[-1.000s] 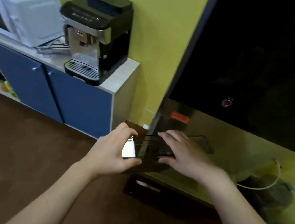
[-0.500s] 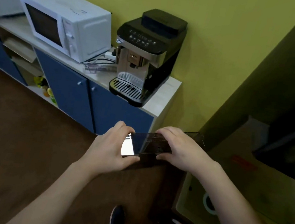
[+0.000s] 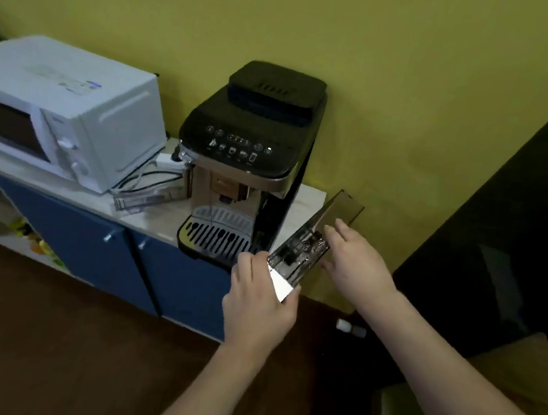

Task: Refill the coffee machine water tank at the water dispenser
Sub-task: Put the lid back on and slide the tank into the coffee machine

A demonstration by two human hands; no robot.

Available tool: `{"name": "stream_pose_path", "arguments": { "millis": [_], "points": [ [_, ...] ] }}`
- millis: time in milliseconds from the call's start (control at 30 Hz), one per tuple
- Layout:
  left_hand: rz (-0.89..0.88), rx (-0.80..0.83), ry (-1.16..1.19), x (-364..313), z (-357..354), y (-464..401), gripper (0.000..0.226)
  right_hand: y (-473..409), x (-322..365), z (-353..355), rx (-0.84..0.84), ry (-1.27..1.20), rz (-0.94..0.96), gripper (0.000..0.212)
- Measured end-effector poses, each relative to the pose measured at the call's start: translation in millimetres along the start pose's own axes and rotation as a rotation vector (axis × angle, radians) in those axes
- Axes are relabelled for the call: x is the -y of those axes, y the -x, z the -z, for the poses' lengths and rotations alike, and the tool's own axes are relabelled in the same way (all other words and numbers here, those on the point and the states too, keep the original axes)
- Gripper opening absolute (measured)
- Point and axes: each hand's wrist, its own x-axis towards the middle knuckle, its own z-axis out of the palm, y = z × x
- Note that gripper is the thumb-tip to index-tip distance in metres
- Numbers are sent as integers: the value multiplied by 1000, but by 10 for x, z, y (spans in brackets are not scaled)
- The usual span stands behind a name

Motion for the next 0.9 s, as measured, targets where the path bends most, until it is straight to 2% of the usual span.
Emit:
{"name": "stream_pose_path", "arguments": {
  "millis": [200, 333, 567, 800, 900],
  "points": [
    [92, -18, 77, -125, -481, -500, 72, -612, -59, -256, 24, -127, -268, 79],
    [199, -30, 112, -173, -861, -749, 73, -997, -274, -414, 13, -252, -244, 77],
    [311, -86, 89, -140, -1387, -1077, 74, -1561, -597, -801, 29, -335, -77, 75],
    [288, -48, 31, -144, -1508, -1275, 75, -1716, -716, -882, 56, -391, -63, 93],
    [250, 2, 59, -145, -1432, -1259, 81, -1603, -744, -791, 48, -488, -33, 92]
  ]
}}
